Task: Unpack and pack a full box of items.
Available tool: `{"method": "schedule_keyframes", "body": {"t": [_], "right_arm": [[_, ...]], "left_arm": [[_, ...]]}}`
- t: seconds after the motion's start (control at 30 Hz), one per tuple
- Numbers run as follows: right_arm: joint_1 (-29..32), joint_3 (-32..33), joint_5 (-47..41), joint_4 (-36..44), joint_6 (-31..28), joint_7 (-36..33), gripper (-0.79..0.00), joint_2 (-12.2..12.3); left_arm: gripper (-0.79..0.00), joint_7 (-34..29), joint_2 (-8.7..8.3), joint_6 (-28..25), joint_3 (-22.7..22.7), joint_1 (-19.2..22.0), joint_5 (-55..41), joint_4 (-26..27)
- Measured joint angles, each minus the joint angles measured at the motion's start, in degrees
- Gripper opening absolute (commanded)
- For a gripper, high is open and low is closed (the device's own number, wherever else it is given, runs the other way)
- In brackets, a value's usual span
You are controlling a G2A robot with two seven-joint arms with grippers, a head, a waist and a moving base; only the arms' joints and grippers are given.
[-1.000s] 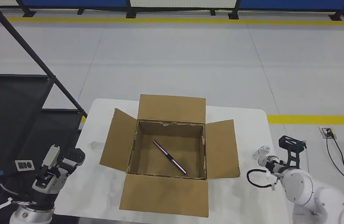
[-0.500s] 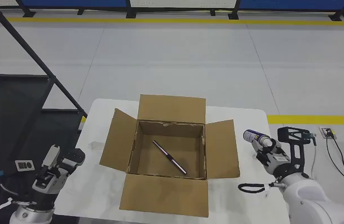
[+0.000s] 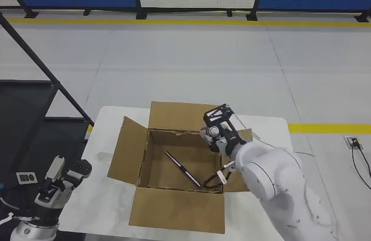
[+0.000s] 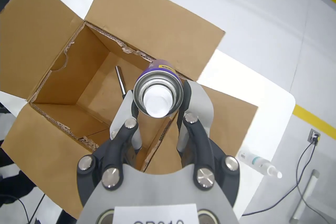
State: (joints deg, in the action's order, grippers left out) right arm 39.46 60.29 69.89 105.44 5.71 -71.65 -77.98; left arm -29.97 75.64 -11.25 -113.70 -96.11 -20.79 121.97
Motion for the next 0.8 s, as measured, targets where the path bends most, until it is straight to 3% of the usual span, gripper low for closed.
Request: {"method": "schedule_keyframes", "body": {"t": [0.17, 0.4, 0.63, 0.8], "right_arm": [[-10.23, -8.41, -3.72, -12.88, -3.67, -2.79, -0.785, -2.34], [-18.08, -16.46, -8.63, -27.9, -6.73, -4.12, -0.785, -5.59], [-21.39, -23.94, -11.59, -41.55, -11.29, 0.32, -0.785, -9.22], [-22.19, -27.73, -11.43, -49.31, -9.39, 5.02, -0.785, -11.99]], "left_arm": [[0.0, 0.0, 0.0, 0.0, 0.0, 0.0, 0.0, 0.0], [0.0, 0.0, 0.0, 0.0, 0.0, 0.0, 0.0, 0.0], [0.0, 0.0, 0.0, 0.0, 0.0, 0.0, 0.0, 0.0], [0.0, 0.0, 0.0, 0.0, 0.0, 0.0, 0.0, 0.0]]}}
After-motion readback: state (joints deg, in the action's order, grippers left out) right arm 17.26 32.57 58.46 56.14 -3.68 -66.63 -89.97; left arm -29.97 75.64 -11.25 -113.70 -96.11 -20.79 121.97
